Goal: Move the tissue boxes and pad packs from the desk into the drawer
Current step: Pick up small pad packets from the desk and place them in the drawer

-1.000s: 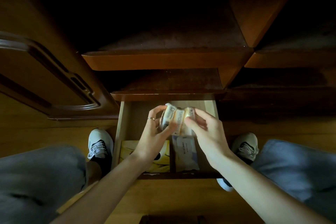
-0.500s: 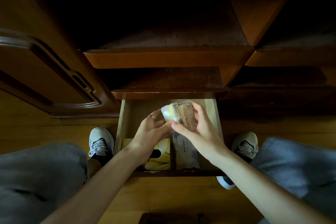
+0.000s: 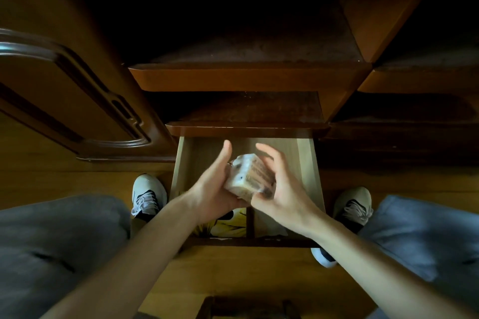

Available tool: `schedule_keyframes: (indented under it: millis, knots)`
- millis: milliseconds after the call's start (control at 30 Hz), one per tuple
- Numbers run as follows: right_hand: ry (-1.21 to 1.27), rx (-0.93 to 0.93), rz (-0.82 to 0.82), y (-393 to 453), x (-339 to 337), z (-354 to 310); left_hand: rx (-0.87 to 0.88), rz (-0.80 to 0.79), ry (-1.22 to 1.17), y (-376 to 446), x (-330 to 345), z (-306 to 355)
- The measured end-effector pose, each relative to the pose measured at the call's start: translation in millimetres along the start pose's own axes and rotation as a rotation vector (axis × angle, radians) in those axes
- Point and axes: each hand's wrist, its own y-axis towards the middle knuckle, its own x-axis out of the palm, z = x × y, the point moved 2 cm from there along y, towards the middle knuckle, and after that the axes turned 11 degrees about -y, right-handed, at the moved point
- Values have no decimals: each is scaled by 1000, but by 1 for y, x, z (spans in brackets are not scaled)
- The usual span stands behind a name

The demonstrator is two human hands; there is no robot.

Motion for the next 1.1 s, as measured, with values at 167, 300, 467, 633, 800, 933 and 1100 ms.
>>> schedule_keyframes:
  millis: [167, 300, 467, 633, 800, 933, 1100]
  knots:
    - [-489, -142, 84, 0, 4, -2, 42, 193, 127, 3, -4, -5]
    - [-688, -194, 222, 3, 4, -6, 127, 260, 134, 3, -1, -4]
    - [-683, -145, 209, 8, -2, 2, 133, 209, 75, 3, -6, -6]
    - [-431, 93, 156, 17, -2, 26, 345, 470, 291, 10, -38, 5]
    - [-136, 416, 125, 34, 5, 68, 505, 701, 827, 5, -91, 20]
    - [-107, 627, 125, 54, 27, 103, 451, 827, 1121, 2, -136, 21]
    - [24, 719, 100, 78, 52, 129, 361, 795, 1492, 1, -171, 4]
